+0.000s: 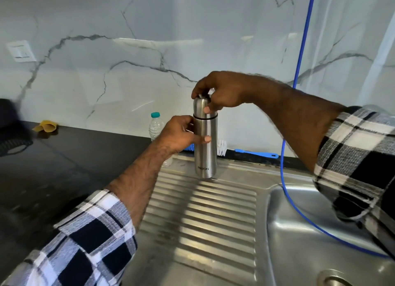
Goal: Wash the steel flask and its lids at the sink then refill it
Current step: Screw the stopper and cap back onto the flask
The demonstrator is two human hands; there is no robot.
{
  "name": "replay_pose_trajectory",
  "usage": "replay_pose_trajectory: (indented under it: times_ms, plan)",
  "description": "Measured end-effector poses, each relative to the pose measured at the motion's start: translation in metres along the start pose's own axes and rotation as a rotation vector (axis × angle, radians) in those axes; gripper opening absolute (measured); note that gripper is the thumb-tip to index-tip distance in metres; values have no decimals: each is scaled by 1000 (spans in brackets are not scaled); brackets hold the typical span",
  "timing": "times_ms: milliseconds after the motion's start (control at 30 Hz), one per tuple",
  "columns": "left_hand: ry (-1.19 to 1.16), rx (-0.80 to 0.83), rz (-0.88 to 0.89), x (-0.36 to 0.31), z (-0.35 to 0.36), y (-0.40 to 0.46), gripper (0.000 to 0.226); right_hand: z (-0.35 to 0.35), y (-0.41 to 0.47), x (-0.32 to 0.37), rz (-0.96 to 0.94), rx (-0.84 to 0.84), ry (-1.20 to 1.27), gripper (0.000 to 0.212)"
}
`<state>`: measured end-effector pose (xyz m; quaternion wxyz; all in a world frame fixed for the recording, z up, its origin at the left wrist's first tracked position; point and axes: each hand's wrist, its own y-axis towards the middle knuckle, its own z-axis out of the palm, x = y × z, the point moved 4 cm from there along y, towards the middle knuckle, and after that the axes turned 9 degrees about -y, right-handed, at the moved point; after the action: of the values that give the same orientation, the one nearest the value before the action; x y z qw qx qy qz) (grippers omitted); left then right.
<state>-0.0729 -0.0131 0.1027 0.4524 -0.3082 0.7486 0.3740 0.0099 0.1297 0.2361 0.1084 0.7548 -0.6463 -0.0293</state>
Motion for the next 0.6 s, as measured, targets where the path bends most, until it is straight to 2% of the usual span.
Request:
replay_pose_trajectory:
  times_ms: [233, 400, 600]
  plan:
    - [77, -29, -39, -7, 5, -36, 46, 4, -29, 21, 1, -2, -40, 49]
    - [167, -53, -29, -10, 2, -21, 47, 7, -18, 17, 3, -56, -62, 54]
    - [182, -46, -56, 1, 4, 3, 51, 18, 5, 3, 22, -34, -96, 56]
